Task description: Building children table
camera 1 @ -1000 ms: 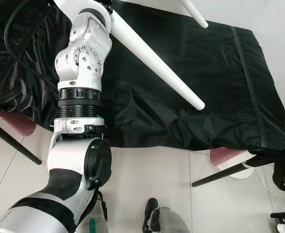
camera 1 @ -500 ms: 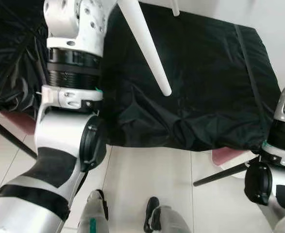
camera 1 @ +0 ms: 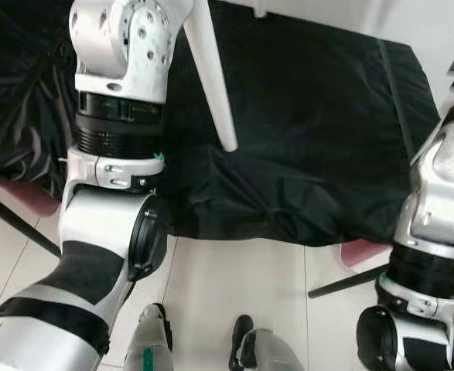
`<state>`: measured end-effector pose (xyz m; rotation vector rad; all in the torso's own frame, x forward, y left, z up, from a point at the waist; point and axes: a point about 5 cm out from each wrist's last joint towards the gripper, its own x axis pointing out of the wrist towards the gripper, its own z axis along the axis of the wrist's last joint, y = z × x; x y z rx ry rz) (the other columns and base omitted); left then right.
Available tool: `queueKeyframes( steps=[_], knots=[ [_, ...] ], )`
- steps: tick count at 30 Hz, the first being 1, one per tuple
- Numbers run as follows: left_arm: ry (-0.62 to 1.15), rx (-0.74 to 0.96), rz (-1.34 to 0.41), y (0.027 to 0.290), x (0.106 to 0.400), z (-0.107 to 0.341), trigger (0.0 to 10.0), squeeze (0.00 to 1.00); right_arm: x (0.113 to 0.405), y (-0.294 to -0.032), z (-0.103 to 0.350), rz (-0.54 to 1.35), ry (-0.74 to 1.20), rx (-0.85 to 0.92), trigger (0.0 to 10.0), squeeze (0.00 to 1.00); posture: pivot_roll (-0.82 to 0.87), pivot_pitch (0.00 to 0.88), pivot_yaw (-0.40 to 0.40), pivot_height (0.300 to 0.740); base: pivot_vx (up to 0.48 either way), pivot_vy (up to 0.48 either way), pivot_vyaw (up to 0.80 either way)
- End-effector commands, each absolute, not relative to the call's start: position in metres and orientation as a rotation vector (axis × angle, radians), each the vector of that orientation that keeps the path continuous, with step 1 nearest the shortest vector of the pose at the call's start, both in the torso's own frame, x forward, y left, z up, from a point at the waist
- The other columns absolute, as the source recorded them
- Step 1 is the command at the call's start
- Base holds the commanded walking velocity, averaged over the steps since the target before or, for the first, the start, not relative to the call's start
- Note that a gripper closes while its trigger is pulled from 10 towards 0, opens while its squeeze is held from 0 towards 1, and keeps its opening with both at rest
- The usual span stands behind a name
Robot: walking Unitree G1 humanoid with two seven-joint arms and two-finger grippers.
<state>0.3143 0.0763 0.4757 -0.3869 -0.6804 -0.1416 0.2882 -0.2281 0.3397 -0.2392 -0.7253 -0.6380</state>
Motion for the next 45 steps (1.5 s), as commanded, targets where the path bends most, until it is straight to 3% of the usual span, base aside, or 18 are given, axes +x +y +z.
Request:
queueKeyframes(
  steps=[1,3,4,9,10,11,19,25,26,27,28,35,45],
  knots=[
    [-0.846,-0.401,-0.349,0.070,0.288,0.498,0.0,0.00,0.300,-0.226,0.320,-0.589,-0.605,-0.260,0.0,0.00,0.14,0.248,-0.067,0.740,0.000,0.000,0.00],
    [-0.844,-0.395,-0.350,0.070,0.287,0.496,0.0,0.00,0.301,-0.225,0.318,-0.574,-0.595,-0.256,0.0,0.00,0.14,0.248,-0.067,0.740,0.000,0.000,0.00],
    [-0.818,-0.381,-0.351,0.069,0.288,0.489,10.0,0.00,0.303,-0.228,0.313,-0.583,-0.557,-0.245,10.0,0.00,0.14,0.263,-0.066,0.740,0.000,0.000,0.00],
    [-0.804,-0.374,-0.360,0.069,0.286,0.484,10.0,0.00,0.303,-0.230,0.311,-0.582,-0.546,-0.245,10.0,0.00,0.14,0.263,-0.066,0.740,0.000,0.000,0.00],
    [-0.801,-0.374,-0.368,0.069,0.284,0.481,10.0,0.00,0.303,-0.229,0.311,-0.573,-0.551,-0.253,10.0,1.00,0.14,0.263,-0.066,0.740,0.000,0.000,0.00],
    [-0.799,-0.371,-0.374,0.068,0.283,0.478,10.0,1.00,0.302,-0.228,0.312,-0.569,-0.556,-0.255,10.0,1.00,0.15,0.263,-0.067,0.740,0.000,0.000,0.00],
    [-0.755,-0.327,-0.421,0.062,0.274,0.458,10.0,1.00,0.303,-0.229,0.309,-0.529,-0.558,-0.244,10.0,1.00,0.15,0.256,-0.066,0.740,0.000,0.000,0.00],
    [-0.727,-0.311,-0.433,0.075,0.293,0.463,10.0,1.00,0.303,-0.230,0.310,-0.525,-0.558,-0.250,10.0,1.00,0.16,0.253,-0.065,0.740,0.000,0.000,0.00],
    [-0.723,-0.292,-0.449,0.075,0.293,0.460,10.0,1.00,0.303,-0.230,0.309,-0.520,-0.554,-0.251,10.0,0.80,0.16,0.250,-0.063,0.740,0.000,0.000,0.00],
    [-0.723,-0.292,-0.449,0.075,0.293,0.460,10.0,1.00,0.303,-0.230,0.309,-0.520,-0.554,-0.251,10.0,0.80,0.16,0.250,-0.063,0.740,0.000,0.000,0.00],
    [-0.709,-0.276,-0.467,0.075,0.293,0.456,10.0,0.00,0.303,-0.229,0.308,-0.512,-0.550,-0.247,10.0,0.00,0.16,0.250,-0.063,0.740,0.000,0.000,0.00],
    [-0.687,-0.180,-0.544,0.079,0.290,0.440,10.0,0.00,0.300,-0.219,0.302,-0.436,-0.564,-0.229,10.0,0.00,0.16,0.252,-0.057,0.740,0.000,0.000,0.00],
    [-0.658,-0.020,-0.623,0.061,0.285,0.434,10.0,0.00,0.293,-0.207,0.281,-0.319,-0.600,-0.218,10.0,0.00,0.16,0.256,-0.053,0.740,0.000,0.000,0.00]
  ],
)
